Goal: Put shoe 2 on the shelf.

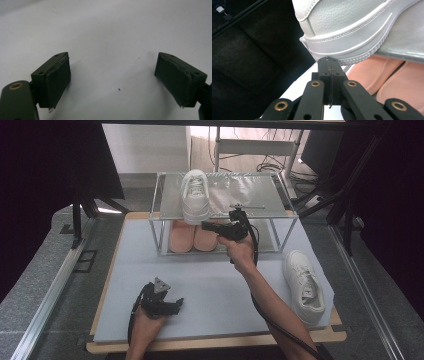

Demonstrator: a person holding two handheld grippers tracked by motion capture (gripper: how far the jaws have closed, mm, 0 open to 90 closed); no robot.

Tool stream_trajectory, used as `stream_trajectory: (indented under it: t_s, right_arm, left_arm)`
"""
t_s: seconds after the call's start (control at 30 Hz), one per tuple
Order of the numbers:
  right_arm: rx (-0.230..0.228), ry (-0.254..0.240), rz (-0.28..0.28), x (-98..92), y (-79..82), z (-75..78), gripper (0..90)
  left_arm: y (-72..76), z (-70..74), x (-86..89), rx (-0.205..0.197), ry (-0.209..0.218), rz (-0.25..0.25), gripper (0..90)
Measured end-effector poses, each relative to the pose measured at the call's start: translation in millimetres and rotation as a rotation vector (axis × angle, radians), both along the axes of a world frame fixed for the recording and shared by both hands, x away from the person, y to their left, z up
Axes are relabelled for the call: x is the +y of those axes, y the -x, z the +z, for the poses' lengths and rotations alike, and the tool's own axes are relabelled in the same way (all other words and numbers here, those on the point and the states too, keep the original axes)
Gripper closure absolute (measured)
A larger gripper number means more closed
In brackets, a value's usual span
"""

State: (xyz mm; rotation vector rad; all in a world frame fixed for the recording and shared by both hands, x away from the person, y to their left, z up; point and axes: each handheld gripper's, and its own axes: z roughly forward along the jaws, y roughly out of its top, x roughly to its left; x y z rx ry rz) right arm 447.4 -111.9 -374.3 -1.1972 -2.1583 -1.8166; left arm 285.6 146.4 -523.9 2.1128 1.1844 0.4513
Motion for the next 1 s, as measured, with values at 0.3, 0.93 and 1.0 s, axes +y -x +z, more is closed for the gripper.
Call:
stream_trajectory:
  t_s: [0.3,0.93,1.0]
  right_arm:
    - [-0.006,0.025,0.003,24.1,-7.4,1.3,90.0]
    - [-0.039,0.05,-0.054,18.3,-8.7,4.0,90.0]
    - [-0.038,0.049,-0.058,14.7,-9.4,3.0,90.0]
  left_arm:
    - [0.0,0.0,0.1,0.0,-0.001,-0.001,13.5]
    - [0.0,0.0,0.2,0.0,-0.003,-0.002,13.5]
    - [0.0,0.0,0.1,-0.001,-0.003,-0.001,13.6]
